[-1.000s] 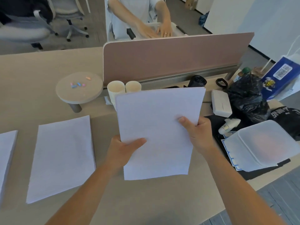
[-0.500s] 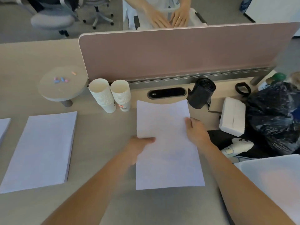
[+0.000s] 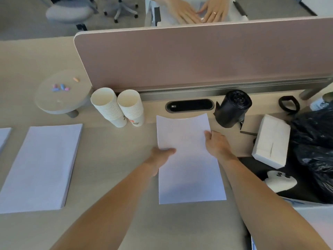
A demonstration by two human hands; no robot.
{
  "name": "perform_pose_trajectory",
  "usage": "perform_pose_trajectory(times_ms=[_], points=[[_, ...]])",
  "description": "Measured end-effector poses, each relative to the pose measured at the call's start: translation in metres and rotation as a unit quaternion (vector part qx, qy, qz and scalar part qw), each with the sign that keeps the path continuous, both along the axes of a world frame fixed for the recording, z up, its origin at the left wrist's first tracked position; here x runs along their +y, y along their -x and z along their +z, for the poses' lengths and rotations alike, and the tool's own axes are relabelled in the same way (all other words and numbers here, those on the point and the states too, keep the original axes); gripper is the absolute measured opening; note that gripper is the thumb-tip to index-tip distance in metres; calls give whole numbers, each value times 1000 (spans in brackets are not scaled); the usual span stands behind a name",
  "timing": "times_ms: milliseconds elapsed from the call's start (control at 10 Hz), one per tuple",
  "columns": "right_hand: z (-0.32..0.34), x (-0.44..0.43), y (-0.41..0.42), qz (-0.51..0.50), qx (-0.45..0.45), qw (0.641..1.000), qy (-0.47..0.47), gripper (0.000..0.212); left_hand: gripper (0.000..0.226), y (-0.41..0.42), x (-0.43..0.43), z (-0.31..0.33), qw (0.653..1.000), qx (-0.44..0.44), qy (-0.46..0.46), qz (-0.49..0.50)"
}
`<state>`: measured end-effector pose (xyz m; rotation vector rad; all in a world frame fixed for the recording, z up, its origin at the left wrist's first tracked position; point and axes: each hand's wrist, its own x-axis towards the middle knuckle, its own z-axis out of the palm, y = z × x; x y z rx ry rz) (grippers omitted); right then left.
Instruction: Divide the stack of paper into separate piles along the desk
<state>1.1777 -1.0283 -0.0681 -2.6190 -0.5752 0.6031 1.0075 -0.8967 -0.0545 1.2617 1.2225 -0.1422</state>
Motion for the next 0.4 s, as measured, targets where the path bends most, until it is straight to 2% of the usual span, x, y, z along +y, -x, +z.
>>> perform_pose_trajectory(times_ms=[100, 200, 300, 400], points=[[2, -2, -2, -10, -13, 1000, 11, 56, 36, -2, 0, 11, 992, 65, -97, -40], [5, -2, -8, 5, -32, 999, 35, 56, 72, 3, 0, 20, 940, 211, -184, -194], [15, -1, -5, 14, -57, 995, 79, 59, 78, 9, 5, 35, 906, 259, -204, -264], [23, -3, 0, 2, -79, 992, 100, 55, 58, 16, 17, 43, 935, 219, -160, -231]])
